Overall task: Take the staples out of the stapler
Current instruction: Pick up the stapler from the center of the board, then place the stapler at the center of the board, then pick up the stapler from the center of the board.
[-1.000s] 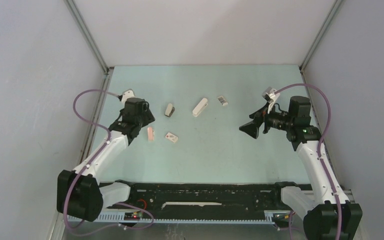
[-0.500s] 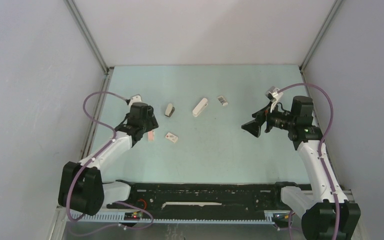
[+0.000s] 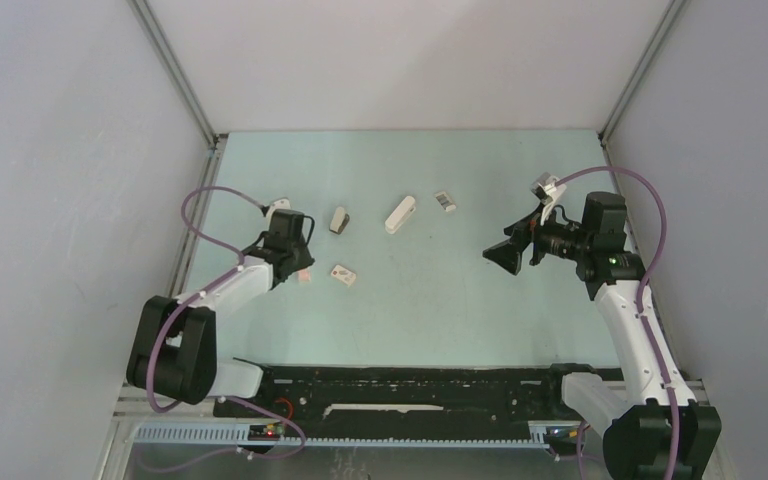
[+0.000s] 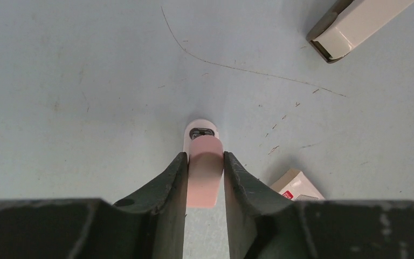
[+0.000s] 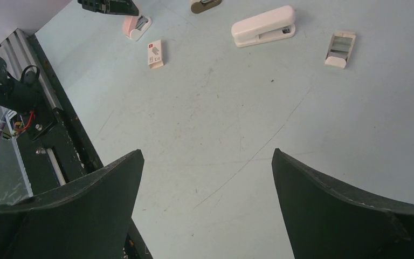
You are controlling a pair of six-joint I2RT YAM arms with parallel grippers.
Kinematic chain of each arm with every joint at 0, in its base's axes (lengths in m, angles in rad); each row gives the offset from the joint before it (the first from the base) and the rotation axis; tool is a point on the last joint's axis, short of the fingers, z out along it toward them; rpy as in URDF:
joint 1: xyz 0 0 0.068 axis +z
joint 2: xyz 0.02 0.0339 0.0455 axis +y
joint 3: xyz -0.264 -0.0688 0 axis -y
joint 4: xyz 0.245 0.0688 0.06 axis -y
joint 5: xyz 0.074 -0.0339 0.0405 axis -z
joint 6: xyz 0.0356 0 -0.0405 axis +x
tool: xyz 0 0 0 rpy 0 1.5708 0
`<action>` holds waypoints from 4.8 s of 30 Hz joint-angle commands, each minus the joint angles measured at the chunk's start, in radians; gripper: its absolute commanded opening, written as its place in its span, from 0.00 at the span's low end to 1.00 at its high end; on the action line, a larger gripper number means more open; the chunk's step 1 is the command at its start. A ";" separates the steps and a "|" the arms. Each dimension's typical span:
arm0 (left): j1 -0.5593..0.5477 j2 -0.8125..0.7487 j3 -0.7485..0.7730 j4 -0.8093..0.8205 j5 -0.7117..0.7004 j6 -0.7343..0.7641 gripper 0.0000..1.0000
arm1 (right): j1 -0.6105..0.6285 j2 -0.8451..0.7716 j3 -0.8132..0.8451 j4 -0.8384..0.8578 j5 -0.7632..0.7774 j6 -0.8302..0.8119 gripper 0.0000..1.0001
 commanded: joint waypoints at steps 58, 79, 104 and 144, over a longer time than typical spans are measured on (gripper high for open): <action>-0.466 -0.526 -0.155 0.061 -0.063 0.075 0.00 | -0.023 -0.026 0.038 -0.010 -0.058 -0.001 1.00; -0.775 -0.051 0.045 0.415 0.077 0.321 0.00 | -0.018 -0.022 0.038 -0.020 -0.057 -0.021 1.00; -0.797 0.177 -0.137 0.808 0.264 0.443 0.12 | -0.018 -0.008 0.038 -0.040 -0.075 -0.055 1.00; -0.795 -1.306 -0.688 0.283 -0.033 0.006 1.00 | 0.740 0.429 0.302 -0.516 0.485 -1.044 0.96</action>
